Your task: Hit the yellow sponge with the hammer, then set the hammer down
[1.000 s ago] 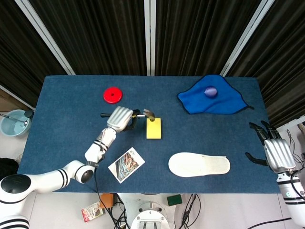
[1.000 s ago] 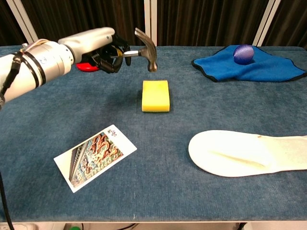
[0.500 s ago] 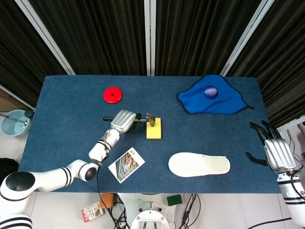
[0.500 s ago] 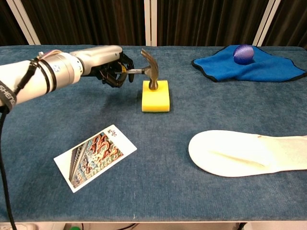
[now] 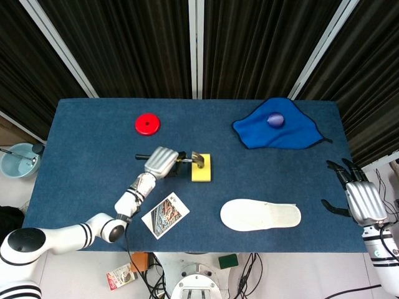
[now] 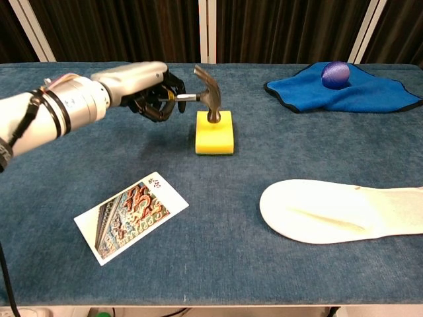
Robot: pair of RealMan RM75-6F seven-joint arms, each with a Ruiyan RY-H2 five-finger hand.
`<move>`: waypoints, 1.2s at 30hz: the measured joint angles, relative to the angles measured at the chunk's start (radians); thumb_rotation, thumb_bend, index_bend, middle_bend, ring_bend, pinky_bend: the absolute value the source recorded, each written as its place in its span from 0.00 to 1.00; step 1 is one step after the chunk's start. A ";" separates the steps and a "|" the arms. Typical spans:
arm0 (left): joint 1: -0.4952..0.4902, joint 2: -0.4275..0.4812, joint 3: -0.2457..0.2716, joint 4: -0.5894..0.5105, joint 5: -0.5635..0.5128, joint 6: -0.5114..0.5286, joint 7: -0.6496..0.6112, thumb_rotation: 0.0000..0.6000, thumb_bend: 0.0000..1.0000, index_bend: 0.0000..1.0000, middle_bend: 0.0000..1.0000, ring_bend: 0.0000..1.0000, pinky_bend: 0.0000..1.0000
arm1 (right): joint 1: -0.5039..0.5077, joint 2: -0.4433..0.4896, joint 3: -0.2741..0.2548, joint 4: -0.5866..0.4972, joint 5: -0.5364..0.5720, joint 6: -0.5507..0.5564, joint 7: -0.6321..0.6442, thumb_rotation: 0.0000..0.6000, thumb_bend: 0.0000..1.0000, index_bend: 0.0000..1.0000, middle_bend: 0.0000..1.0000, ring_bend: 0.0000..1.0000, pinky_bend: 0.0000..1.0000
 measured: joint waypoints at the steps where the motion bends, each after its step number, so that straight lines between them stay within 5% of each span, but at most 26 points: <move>1: -0.004 -0.012 0.005 0.019 -0.009 -0.017 0.012 1.00 0.92 0.87 0.91 0.92 0.91 | 0.000 0.000 0.000 0.000 0.001 -0.001 0.000 1.00 0.18 0.12 0.20 0.05 0.14; 8: -0.002 -0.024 0.008 0.018 -0.004 0.003 0.021 1.00 0.93 0.87 0.91 0.92 0.91 | -0.003 0.000 0.004 -0.001 -0.001 0.009 0.003 1.00 0.18 0.12 0.21 0.05 0.14; 17: 0.056 0.087 -0.018 -0.098 0.016 0.082 -0.053 1.00 0.93 0.87 0.90 0.91 0.90 | 0.004 0.000 0.006 0.002 -0.002 -0.002 0.004 1.00 0.18 0.12 0.21 0.05 0.14; 24: 0.090 0.095 -0.018 -0.024 -0.063 0.057 -0.060 1.00 0.92 0.76 0.80 0.79 0.74 | 0.008 -0.005 0.005 0.007 -0.001 -0.009 0.011 1.00 0.18 0.12 0.21 0.05 0.14; 26: 0.096 0.097 -0.015 -0.010 -0.091 0.033 -0.052 1.00 0.85 0.65 0.70 0.67 0.63 | 0.009 -0.006 0.005 0.007 -0.002 -0.011 0.011 1.00 0.18 0.12 0.21 0.05 0.14; 31: 0.095 0.121 -0.010 -0.013 -0.165 -0.027 0.016 1.00 0.48 0.21 0.31 0.24 0.34 | 0.008 -0.004 0.006 0.002 -0.004 -0.006 0.007 1.00 0.18 0.12 0.21 0.05 0.14; 36: 0.096 0.151 -0.010 -0.064 -0.203 -0.014 0.095 1.00 0.28 0.09 0.15 0.09 0.18 | 0.004 0.001 0.007 -0.004 -0.004 0.002 0.005 1.00 0.18 0.12 0.21 0.05 0.14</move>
